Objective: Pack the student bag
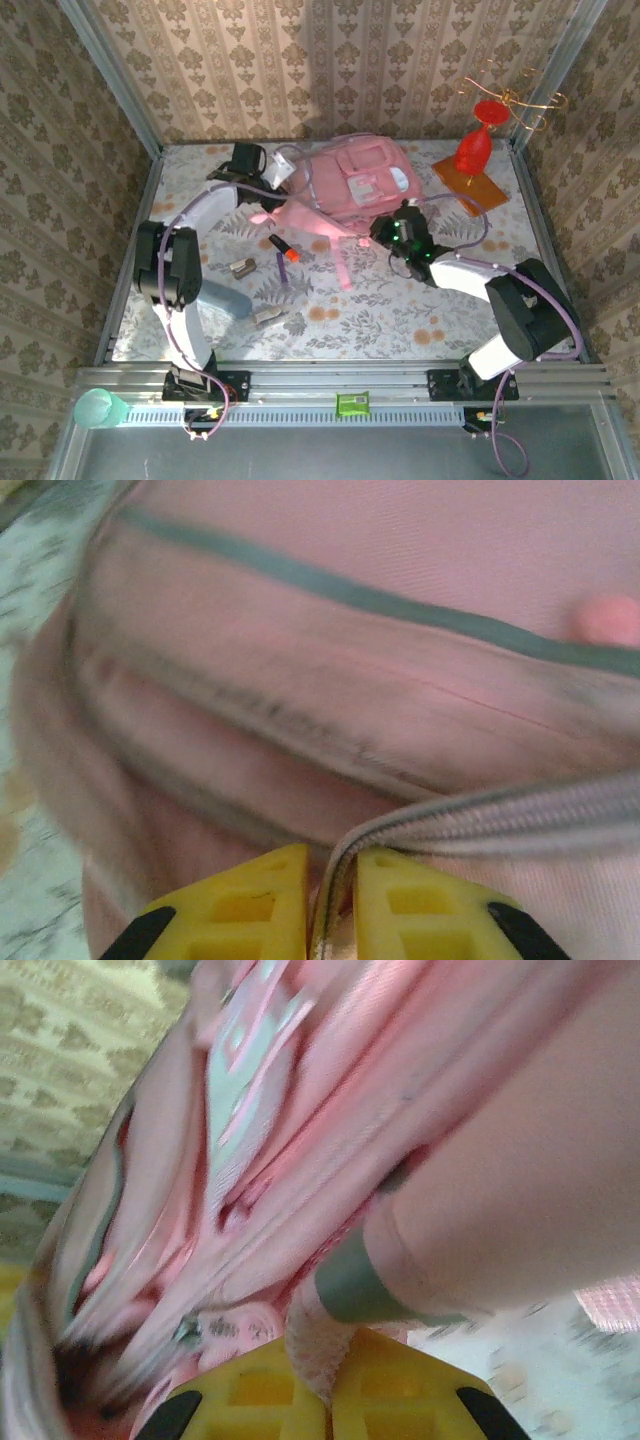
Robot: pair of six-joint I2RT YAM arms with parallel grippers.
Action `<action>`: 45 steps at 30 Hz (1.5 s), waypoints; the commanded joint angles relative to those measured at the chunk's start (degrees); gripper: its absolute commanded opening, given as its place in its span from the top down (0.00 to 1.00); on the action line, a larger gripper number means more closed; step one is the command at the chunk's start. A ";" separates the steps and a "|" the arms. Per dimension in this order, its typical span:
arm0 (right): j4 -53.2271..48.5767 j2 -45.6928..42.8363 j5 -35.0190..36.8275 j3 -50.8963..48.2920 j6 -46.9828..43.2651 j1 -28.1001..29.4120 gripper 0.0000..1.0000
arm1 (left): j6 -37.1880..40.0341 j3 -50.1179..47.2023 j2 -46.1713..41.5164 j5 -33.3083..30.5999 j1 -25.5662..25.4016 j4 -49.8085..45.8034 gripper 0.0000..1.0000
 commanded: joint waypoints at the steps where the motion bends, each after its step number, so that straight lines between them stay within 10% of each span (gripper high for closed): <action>1: 6.36 2.31 3.27 0.40 3.18 4.57 0.88 | -10.14 6.58 2.97 -8.23 2.27 3.34 0.76; 6: -0.03 1.10 1.60 0.89 -1.00 7.36 0.69 | -17.11 12.53 6.21 -14.65 4.07 0.02 0.55; 11: -13.03 -9.63 6.79 -1.88 -10.69 7.29 0.55 | -25.35 -1.53 -5.70 -18.52 3.75 6.81 0.34; 17: -20.55 -9.19 0.94 7.49 -24.18 4.88 0.54 | -38.86 -16.41 -17.51 -9.89 -5.51 10.53 0.37; 23: -12.17 5.02 -13.24 10.96 -17.05 -5.20 0.73 | -49.23 -15.16 -13.82 -12.65 -18.77 9.11 0.45; 45: 0.60 12.25 -15.26 1.10 -9.44 -7.25 0.80 | -55.55 -0.98 9.82 -26.24 -27.48 -0.26 0.45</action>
